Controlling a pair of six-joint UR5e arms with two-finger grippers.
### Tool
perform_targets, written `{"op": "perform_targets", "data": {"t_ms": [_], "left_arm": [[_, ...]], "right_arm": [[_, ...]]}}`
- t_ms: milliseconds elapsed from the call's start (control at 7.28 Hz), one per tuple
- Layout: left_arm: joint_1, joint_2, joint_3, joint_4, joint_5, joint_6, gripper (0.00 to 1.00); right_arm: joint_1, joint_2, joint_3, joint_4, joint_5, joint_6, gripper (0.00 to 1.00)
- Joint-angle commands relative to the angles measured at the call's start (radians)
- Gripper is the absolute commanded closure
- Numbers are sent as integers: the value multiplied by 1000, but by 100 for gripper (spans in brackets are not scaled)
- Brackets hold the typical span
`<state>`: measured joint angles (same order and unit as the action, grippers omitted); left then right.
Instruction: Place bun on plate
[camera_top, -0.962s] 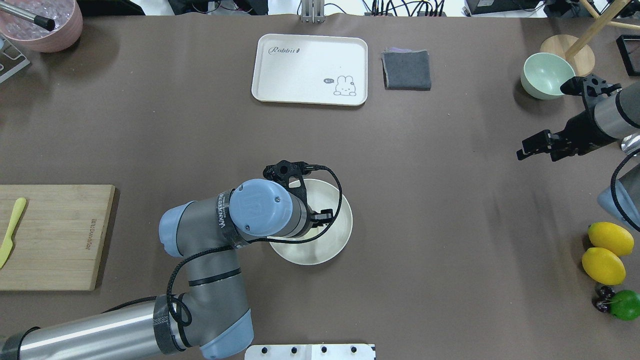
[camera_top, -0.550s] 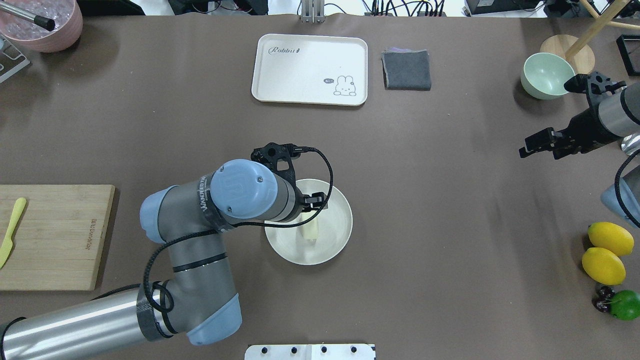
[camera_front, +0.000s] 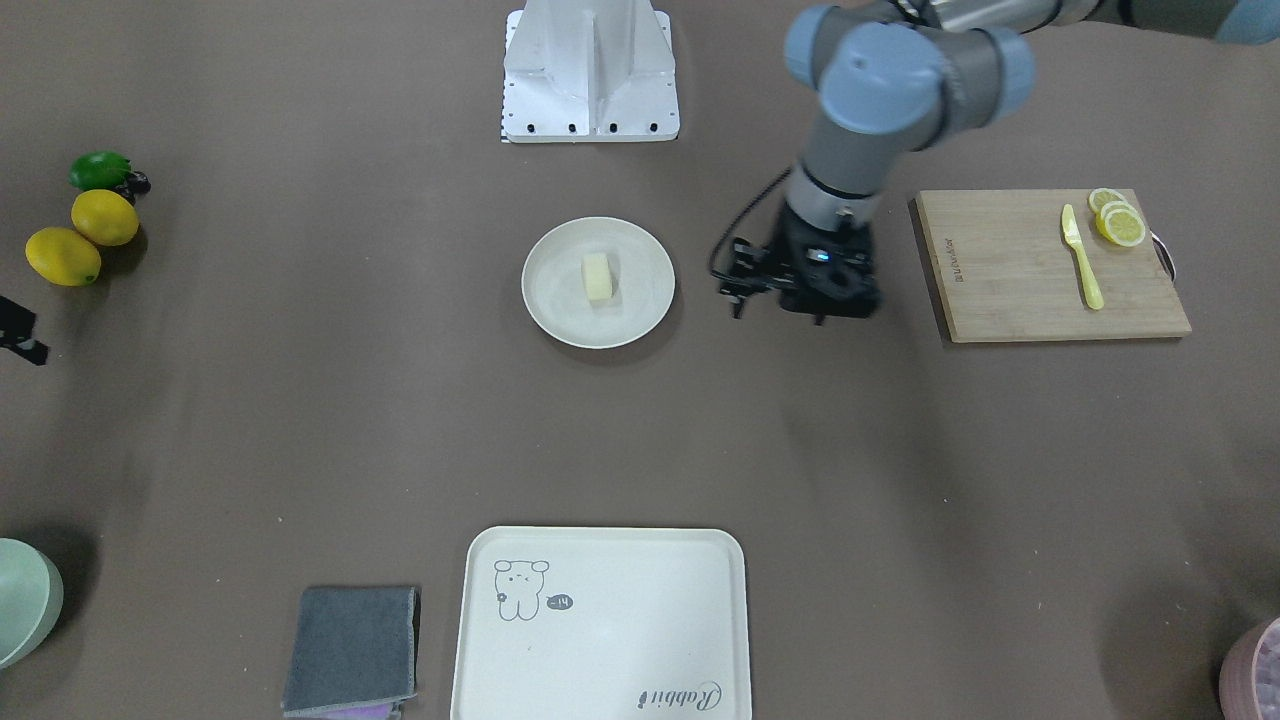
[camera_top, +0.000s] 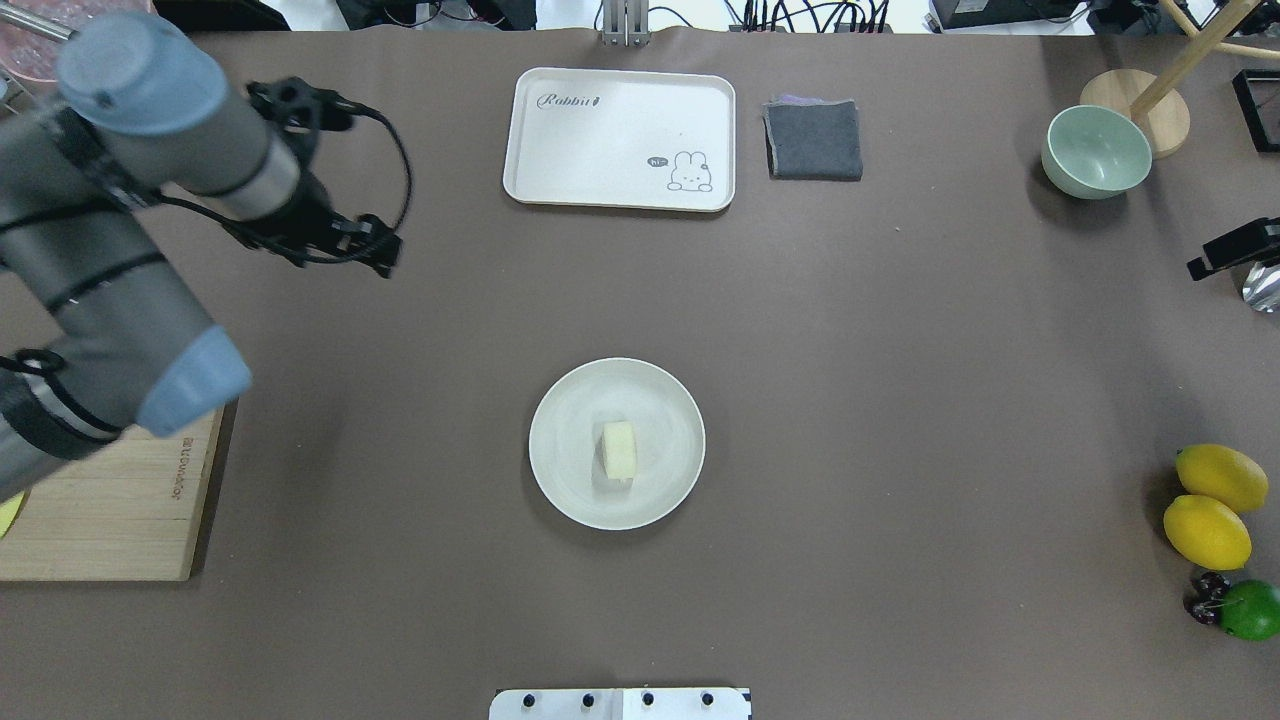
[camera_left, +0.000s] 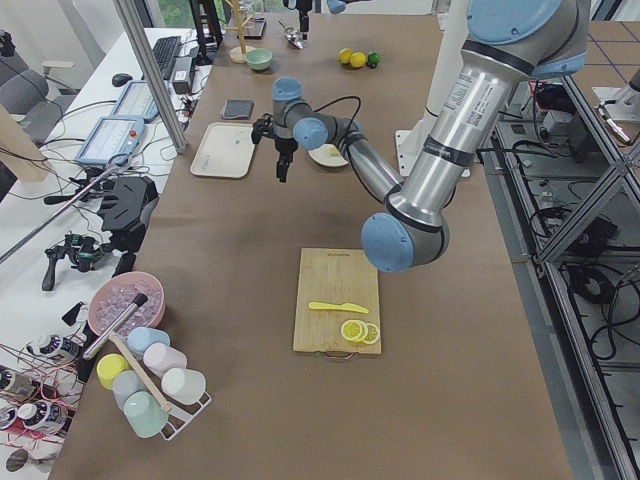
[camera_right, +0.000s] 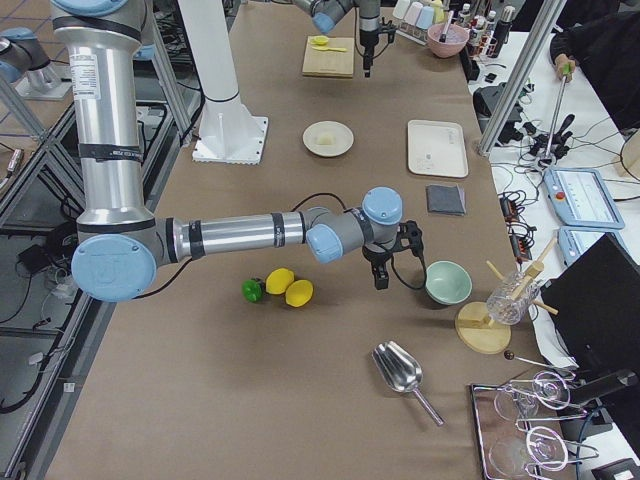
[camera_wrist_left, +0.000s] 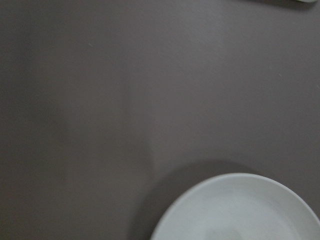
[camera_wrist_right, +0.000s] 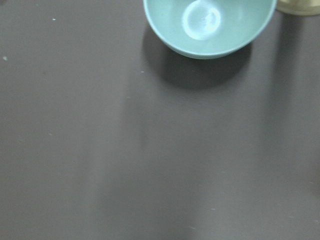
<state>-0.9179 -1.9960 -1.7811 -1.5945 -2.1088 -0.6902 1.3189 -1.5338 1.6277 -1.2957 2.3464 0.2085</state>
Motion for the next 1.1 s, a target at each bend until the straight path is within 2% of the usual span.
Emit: {"op": "perform_targets", "data": {"t_ms": [0, 137, 275, 412, 550, 962], "left_arm": [[-326, 173, 105, 11, -194, 507, 2], [-480, 221, 194, 8, -285, 749, 2], [-578, 242, 274, 13, -321, 943, 2], [-607, 334, 252, 5, -330, 966, 2], [-607, 427, 170, 1, -323, 959, 2], [-608, 437, 154, 1, -321, 933, 2]], "right_arm": [[82, 6, -12, -120, -6, -198, 0], [82, 10, -26, -117, -1, -196, 0], [82, 12, -26, -117, 1, -195, 0], [82, 4, -28, -108, -7, -198, 0], [82, 0, -26, -106, -3, -196, 0], [82, -3, -31, -106, -9, -198, 0]]}}
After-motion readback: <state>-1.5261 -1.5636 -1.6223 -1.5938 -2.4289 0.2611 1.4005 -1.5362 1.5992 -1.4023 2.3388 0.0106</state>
